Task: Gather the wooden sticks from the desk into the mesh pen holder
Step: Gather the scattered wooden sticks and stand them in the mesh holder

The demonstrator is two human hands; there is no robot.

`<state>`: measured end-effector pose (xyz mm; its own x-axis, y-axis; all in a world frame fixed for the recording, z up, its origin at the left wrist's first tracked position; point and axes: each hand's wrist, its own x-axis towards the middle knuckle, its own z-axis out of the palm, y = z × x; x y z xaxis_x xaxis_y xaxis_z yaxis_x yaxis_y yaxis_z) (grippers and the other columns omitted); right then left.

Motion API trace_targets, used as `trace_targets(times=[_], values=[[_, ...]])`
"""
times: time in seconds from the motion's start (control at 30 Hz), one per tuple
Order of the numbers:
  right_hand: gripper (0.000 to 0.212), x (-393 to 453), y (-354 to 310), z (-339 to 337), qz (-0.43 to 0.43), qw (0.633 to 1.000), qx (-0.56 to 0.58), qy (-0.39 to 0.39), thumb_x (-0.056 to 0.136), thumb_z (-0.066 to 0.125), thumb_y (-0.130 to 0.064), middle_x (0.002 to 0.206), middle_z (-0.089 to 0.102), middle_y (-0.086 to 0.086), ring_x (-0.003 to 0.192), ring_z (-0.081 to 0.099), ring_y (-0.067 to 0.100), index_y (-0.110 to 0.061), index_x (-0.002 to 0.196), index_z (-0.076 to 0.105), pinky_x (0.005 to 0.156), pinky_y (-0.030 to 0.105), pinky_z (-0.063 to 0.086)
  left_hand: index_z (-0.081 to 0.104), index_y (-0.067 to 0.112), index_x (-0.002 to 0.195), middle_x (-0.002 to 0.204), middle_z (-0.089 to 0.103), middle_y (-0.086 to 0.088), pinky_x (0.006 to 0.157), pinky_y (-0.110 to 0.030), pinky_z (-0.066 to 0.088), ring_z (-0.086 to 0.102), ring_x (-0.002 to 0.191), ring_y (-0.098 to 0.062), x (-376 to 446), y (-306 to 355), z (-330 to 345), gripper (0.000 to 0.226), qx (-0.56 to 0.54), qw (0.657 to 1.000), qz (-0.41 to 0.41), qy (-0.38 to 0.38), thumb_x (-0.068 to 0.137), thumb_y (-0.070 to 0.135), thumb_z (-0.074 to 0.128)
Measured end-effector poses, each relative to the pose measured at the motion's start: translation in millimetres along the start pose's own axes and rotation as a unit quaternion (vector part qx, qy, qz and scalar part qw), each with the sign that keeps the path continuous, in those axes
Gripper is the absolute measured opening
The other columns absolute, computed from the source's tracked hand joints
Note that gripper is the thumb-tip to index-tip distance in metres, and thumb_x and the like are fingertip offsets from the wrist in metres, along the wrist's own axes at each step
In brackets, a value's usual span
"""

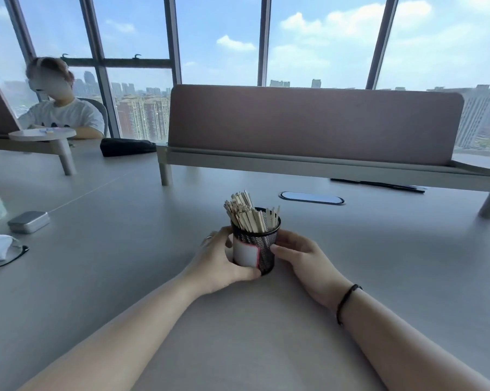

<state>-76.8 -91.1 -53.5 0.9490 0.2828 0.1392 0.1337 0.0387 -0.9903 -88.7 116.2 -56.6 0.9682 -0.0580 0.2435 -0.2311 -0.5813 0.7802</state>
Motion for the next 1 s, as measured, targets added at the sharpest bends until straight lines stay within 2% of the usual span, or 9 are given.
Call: trace_targets(times=[0.07, 0.13, 0.23, 0.3, 0.4, 0.57, 0.7, 0.87, 1.0], values=[[0.047, 3, 3, -2, 0.001, 0.999, -0.033, 0.037, 0.083, 0.065, -0.016, 0.122, 0.071, 0.011, 0.119, 0.065, 0.028, -0.011, 0.129, 0.063, 0.106, 0.046, 0.048, 0.048, 0.037, 0.118, 0.112, 0.057, 0.016, 0.090, -0.031, 0.051, 0.058, 0.105, -0.004, 5, 1, 3, 0.082, 0.010, 1.000, -0.017, 0.001, 0.049, 0.050, 0.091], [0.041, 5, 3, -2, 0.003, 0.994, -0.079, 0.080, 0.089, 0.067, -0.014, 0.120, 0.069, 0.012, 0.115, 0.065, 0.028, -0.014, 0.129, 0.059, 0.103, 0.044, 0.050, 0.046, 0.032, 0.118, 0.111, 0.062, 0.019, 0.093, -0.033, 0.053, 0.062, 0.104, 0.002, 10, 4, 6, 0.087, -0.013, 0.999, -0.035, 0.003, 0.046, 0.051, 0.092], [0.024, 11, 5, -1, 0.008, 0.988, -0.110, 0.112, 0.096, 0.060, -0.013, 0.112, 0.072, 0.008, 0.108, 0.067, 0.026, -0.015, 0.119, 0.064, 0.097, 0.044, 0.053, 0.041, 0.031, 0.117, 0.107, 0.063, 0.020, 0.092, -0.036, 0.056, 0.065, 0.102, -0.001, 14, 9, 15, 0.097, -0.025, 0.998, -0.055, 0.033, 0.039, 0.062, 0.090], [0.025, 15, 5, 0, 0.016, 0.985, -0.117, 0.123, 0.096, 0.060, -0.016, 0.109, 0.074, 0.004, 0.104, 0.069, 0.022, -0.015, 0.121, 0.064, 0.095, 0.043, 0.054, 0.045, 0.033, 0.115, 0.105, 0.066, 0.019, 0.087, -0.038, 0.058, 0.067, 0.101, -0.006, 21, 11, 22, 0.097, -0.012, 0.996, -0.065, 0.067, 0.037, 0.071, 0.088], [0.029, 17, 3, 3, 0.019, 0.982, -0.127, 0.136, 0.094, 0.064, -0.023, 0.111, 0.070, -0.003, 0.103, 0.067, 0.012, -0.021, 0.123, 0.060, 0.089, 0.029, 0.053, 0.055, 0.033, 0.104, 0.098, 0.071, 0.014, 0.079, -0.040, 0.059, 0.069, 0.096, -0.014, 43, 8, 29, 0.083, 0.031, 0.991, -0.084, 0.094, 0.038, 0.077, 0.082], [0.033, 13, 4, 4, 0.017, 0.982, -0.130, 0.137, 0.092, 0.067, -0.025, 0.109, 0.067, -0.009, 0.097, 0.066, 0.002, -0.028, 0.123, 0.058, 0.072, 0.011, 0.046, 0.044, 0.029, 0.109, 0.107, 0.067, 0.004, 0.086, -0.043, 0.056, 0.064, 0.104, -0.026, 94, -3, 36, 0.083, 0.066, 0.984, -0.116, 0.121, 0.044, 0.071, 0.074], [0.034, 14, 5, 2, 0.013, 0.983, -0.124, 0.137, 0.091, 0.067, -0.024, 0.108, 0.067, -0.012, 0.090, 0.065, -0.006, -0.033, 0.122, 0.057, 0.076, 0.012, 0.044, 0.043, 0.028, 0.113, 0.114, 0.066, 0.001, 0.088, -0.043, 0.055, 0.064, 0.106, -0.029, 138, -13, 35, 0.083, 0.090, 0.982, -0.128, 0.108, 0.050, 0.074, 0.071], [0.033, 22, 8, -1, 0.013, 0.985, -0.111, 0.134, 0.090, 0.068, -0.024, 0.105, 0.069, -0.011, 0.091, 0.066, -0.003, -0.035, 0.119, 0.057, 0.079, 0.016, 0.044, 0.046, 0.029, 0.121, 0.118, 0.066, 0.001, 0.090, -0.039, 0.052, 0.062, 0.110, -0.028, 182, -25, 35, 0.080, 0.106, 0.982, -0.132, 0.087, 0.058, 0.073, 0.069], [0.035, 29, 9, -4, 0.009, 0.985, -0.105, 0.135, 0.090, 0.068, -0.023, 0.103, 0.070, -0.011, 0.090, 0.066, -0.003, -0.037, 0.119, 0.057, 0.072, 0.008, 0.044, 0.045, 0.030, 0.122, 0.118, 0.065, 0.002, 0.092, -0.042, 0.053, 0.062, 0.109, -0.028, 203, -32, 35, 0.080, 0.102, 0.983, -0.133, 0.077, 0.059, 0.073, 0.067]])
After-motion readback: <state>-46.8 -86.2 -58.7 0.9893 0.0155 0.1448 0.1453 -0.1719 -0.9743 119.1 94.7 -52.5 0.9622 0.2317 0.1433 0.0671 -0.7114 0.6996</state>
